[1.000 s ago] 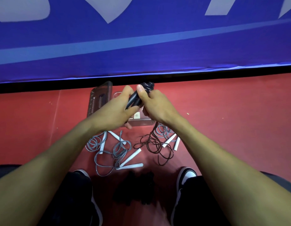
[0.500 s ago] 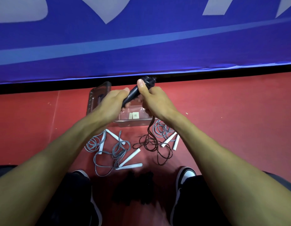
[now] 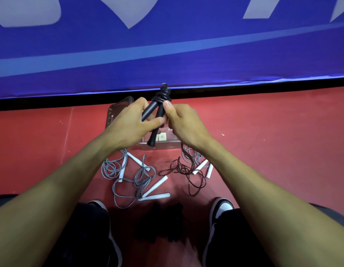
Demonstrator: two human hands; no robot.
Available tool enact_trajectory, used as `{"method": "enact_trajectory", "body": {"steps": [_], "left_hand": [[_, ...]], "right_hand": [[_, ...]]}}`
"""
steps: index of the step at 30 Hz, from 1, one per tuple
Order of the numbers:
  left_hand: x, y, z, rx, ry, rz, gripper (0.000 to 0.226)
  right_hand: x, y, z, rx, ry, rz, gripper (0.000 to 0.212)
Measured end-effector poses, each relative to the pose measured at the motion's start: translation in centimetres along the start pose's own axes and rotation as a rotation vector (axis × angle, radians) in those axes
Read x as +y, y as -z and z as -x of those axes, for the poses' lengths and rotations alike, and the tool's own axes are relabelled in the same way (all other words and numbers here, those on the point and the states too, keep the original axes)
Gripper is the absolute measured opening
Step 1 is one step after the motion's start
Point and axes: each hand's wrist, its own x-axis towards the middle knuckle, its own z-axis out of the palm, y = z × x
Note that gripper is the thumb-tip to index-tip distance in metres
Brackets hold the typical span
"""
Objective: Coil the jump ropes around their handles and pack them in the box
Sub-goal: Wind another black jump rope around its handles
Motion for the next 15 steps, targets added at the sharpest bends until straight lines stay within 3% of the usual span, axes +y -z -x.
{"method": "enact_trajectory", "body": {"steps": [4,6,8,11,15], "left_hand": [[-0.10,-0.15,0.23,-0.099,0.044,0.211,0.022],[0.22,-0.40,0.36,-0.078,0.015,0.123,0.023],[0.56,-0.68,0.50,-0.079,-0.011,-0.034,0.026],[0.67,-0.69,0.36,-0.129,0.035,-0.061,0.039],[0.00,-0.52,-0.10,-0.184,0.072,0.201,0.056]], "right_hand": [[-0.59,0.34,0.22,-0.060,-0.028,0.060,0.069],[-0.92,0.16,0.55,-0.071,-0.020,0.071,0.070],[-0.94,0.08,0.64,-0.055,-0.034,0.092,0.072],[-0.67,0.41,0.50,-0.027,-0.038,0.121,0.064],[-0.39,0.76,-0.14,-0.046,-0.118,-0.022,0.058]]}}
